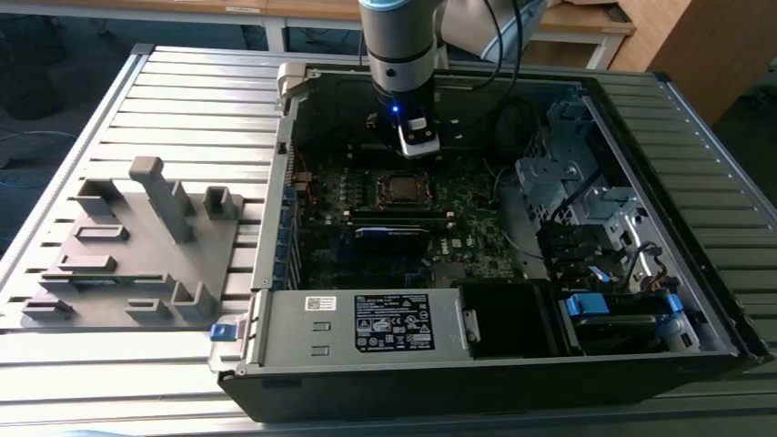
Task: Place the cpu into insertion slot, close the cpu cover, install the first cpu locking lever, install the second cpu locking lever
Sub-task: 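Install the first cpu locking lever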
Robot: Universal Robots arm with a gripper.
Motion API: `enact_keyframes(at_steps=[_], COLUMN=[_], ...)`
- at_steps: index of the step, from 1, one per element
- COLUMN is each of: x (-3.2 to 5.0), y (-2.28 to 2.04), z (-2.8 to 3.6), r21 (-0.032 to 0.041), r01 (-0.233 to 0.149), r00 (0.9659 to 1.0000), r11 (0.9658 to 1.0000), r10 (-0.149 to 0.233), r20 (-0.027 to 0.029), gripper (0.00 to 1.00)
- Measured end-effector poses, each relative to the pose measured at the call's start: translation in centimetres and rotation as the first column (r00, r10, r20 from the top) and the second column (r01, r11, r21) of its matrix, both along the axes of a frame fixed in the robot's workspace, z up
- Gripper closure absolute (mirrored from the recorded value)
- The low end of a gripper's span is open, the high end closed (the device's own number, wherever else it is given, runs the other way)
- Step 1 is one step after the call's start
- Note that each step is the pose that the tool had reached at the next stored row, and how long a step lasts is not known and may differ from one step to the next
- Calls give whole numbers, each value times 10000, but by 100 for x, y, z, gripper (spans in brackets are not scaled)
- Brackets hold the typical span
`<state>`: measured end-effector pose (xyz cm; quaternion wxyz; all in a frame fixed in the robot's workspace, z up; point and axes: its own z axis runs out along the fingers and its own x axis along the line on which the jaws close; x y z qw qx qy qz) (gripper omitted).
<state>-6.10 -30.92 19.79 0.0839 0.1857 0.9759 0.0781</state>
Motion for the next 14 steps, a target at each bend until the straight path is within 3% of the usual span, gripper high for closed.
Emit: enact_keyframes(at_steps=[9,14], x=[-7,-8], y=[-4,-9], z=[-2,-8], r21=[-2,-53], r01=[1,0], r00=[10000,10000], r11=[10000,10000], r10=[-1,0], r20=[18,23], gripper=[89,89])
